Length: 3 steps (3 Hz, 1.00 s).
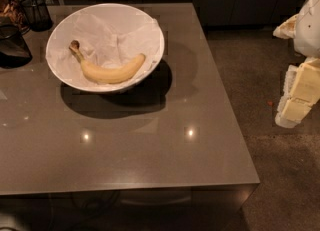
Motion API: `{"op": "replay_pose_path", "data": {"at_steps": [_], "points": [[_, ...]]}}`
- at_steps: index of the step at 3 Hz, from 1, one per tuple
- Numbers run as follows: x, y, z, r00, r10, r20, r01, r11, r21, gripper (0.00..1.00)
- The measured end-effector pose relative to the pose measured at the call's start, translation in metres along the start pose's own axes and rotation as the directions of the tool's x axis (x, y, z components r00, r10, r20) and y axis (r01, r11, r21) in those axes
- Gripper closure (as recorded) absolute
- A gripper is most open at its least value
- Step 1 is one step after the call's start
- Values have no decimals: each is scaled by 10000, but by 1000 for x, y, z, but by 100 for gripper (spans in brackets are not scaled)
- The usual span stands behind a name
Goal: Pick banana from white bowl
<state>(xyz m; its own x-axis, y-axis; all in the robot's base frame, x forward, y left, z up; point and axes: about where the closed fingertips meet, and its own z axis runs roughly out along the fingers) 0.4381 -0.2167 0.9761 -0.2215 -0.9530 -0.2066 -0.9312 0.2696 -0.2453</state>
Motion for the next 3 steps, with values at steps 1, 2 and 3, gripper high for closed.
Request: {"op": "replay_pose_path", "data": {"at_steps": [1, 2, 3], "points": [[0, 0, 0, 10000, 0, 0, 0, 10000, 0, 0], [-3, -3, 0, 9999, 104, -74, -104, 9999, -4, 0], [-28, -18, 4, 9999, -97, -108, 94, 9996, -281, 0]]}}
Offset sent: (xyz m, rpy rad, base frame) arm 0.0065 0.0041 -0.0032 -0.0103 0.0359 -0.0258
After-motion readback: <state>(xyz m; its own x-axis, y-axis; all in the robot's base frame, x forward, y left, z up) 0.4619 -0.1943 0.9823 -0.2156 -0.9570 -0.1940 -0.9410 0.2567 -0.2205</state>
